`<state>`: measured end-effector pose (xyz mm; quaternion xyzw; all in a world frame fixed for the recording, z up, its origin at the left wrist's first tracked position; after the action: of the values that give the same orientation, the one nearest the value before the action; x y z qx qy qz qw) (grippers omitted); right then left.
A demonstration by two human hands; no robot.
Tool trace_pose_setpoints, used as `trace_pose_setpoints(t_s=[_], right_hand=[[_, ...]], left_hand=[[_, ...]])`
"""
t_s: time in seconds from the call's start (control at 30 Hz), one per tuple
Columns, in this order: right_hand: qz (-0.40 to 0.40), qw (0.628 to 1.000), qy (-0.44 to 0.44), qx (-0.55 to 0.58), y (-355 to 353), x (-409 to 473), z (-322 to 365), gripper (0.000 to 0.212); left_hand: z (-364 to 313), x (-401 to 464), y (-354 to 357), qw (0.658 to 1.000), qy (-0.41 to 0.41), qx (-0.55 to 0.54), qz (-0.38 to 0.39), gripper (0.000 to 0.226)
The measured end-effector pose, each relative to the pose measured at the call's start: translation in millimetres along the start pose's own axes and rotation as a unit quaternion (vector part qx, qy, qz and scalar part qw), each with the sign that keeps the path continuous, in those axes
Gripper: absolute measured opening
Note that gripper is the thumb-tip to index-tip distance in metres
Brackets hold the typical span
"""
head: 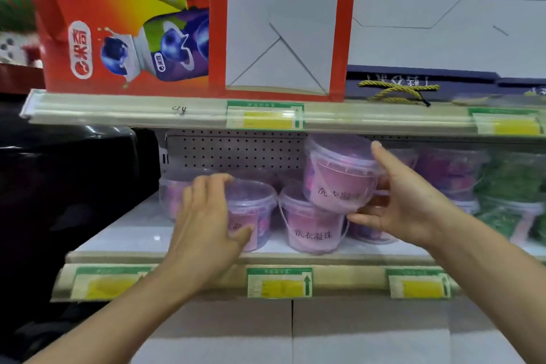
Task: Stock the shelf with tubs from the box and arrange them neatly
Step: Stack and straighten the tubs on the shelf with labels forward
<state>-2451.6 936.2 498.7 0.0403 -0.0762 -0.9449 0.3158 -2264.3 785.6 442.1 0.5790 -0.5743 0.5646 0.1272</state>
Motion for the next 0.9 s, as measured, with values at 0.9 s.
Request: trace_pose_setpoints(t_s=[0.9], right_hand=[[-0.122, 0.7, -0.564, -0.42, 50.1, -26.7, -62.4, 0.05]], left_hand=[[9.7, 16.6, 4.1, 0.991, 0.079, -0.056, 0.089, 0.06]])
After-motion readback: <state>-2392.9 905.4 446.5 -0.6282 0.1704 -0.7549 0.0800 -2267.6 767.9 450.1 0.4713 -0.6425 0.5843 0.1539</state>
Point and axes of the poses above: each hand's wrist, its own x-axis towards the middle knuckle, its own y-axis out of the palm, z = x × y, the point moved 1 cm from there along x, towards the middle knuckle, and after that the axes turned 10 degrees about -z, right-handed, at the moved point
